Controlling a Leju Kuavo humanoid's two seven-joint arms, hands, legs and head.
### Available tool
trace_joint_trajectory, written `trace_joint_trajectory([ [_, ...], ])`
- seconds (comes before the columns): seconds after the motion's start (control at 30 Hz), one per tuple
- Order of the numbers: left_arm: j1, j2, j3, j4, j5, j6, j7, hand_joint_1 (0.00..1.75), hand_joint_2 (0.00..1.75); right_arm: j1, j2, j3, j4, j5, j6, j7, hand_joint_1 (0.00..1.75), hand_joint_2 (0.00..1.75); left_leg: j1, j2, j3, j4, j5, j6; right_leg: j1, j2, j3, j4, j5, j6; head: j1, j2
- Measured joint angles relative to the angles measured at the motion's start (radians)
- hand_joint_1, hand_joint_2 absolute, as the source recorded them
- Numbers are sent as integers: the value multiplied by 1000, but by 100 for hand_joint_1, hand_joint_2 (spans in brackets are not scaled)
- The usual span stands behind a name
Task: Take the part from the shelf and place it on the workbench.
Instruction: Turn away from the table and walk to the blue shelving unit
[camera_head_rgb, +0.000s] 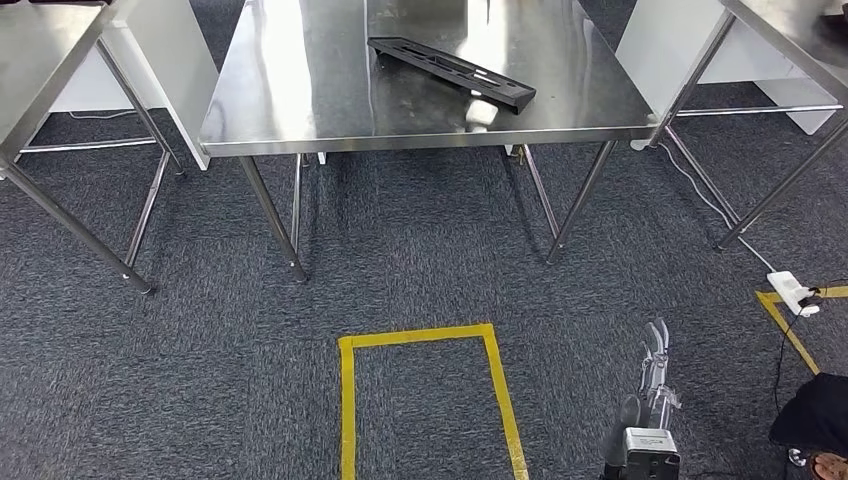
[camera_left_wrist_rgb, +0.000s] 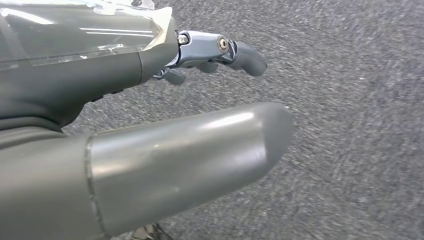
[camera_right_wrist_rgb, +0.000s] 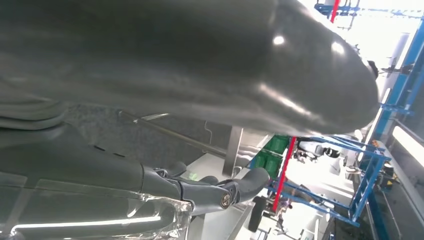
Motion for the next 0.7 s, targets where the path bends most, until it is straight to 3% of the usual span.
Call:
trace_joint_trajectory([
  [0.03,0,-1,0,0,-1,0,0,0,0,0,-1,-2,1,0,0,0,0,0,0,1,-14,1,11,-2,-2,0,0,37,-7,8,0,0],
  [0.07,0,-2,0,0,-1,0,0,0,0,0,-1,-3,2,0,-1,0,0,0,1,1,-29,1,22,-5,-4,0,15,41,7,21,0,0],
  [0.1,0,-2,0,0,-2,0,0,0,0,0,-1,-4,2,0,-1,0,0,0,3,2,-41,2,32,-9,-7,1,48,9,32,35,0,0],
  [0.17,0,-3,0,0,-6,0,0,0,0,-2,-1,-5,2,0,-2,1,0,0,5,1,-61,5,50,-21,-14,2,154,-135,69,53,1,0],
  [0.2,0,-3,0,0,-8,1,1,0,0,-4,-1,-5,2,1,-2,2,0,0,3,1,-68,7,59,-28,-13,5,200,-207,69,51,1,0],
  [0.27,0,-2,0,0,-11,3,3,0,0,-8,-1,-5,3,2,-2,5,0,0,-1,1,-75,7,78,-37,-7,11,236,-282,57,39,1,0],
  [0.33,1,-2,0,0,-13,4,7,0,0,-11,-1,-7,5,3,-2,11,0,0,0,0,-81,7,86,-44,-9,9,221,-280,63,22,0,0],
  [0.37,2,-2,0,0,-15,5,9,0,0,-13,-2,-8,6,4,-2,13,0,0,1,0,-88,20,65,-47,-11,7,214,-278,70,10,-1,0],
  [0.4,2,-2,0,0,-17,5,12,0,0,-15,-2,-9,7,4,-2,15,0,0,3,-1,-99,53,26,-50,-12,5,207,-276,78,-3,-2,0],
  [0.47,2,-3,0,0,-22,5,16,0,0,-17,-1,-11,8,6,-1,16,0,0,4,-1,-129,175,-81,-54,-7,0,189,-272,95,-27,-5,0],
  [0.5,2,-3,0,0,-25,6,18,0,0,-17,-1,-13,9,8,-1,17,0,0,4,-1,-143,243,-118,-54,-2,-2,177,-269,103,-34,-5,0],
  [0.53,2,-3,0,0,-27,6,19,0,0,-17,-1,-15,10,9,0,18,0,0,4,-2,-147,291,-132,-53,3,-3,162,-263,110,-38,-5,0],
  [0.57,2,-3,0,0,-28,6,20,0,0,-17,-1,-17,11,10,0,18,0,0,4,-2,-136,307,-125,-50,7,-3,146,-256,116,-39,-5,0],
  [0.6,2,-3,0,0,-29,6,21,0,0,-17,-1,-18,11,11,0,19,0,0,3,-3,-107,285,-103,-44,10,-3,131,-248,121,-40,-5,0],
  [0.63,2,-3,0,0,-29,6,22,0,0,-17,-1,-20,11,12,0,19,0,0,1,-5,-61,231,-79,-34,13,-3,119,-240,124,-39,-5,0],
  [0.7,0,-1,-1,0,-30,6,24,0,0,-17,-1,-22,12,13,1,19,0,0,-6,-9,32,101,-62,-12,16,-2,103,-228,132,-34,-5,0],
])
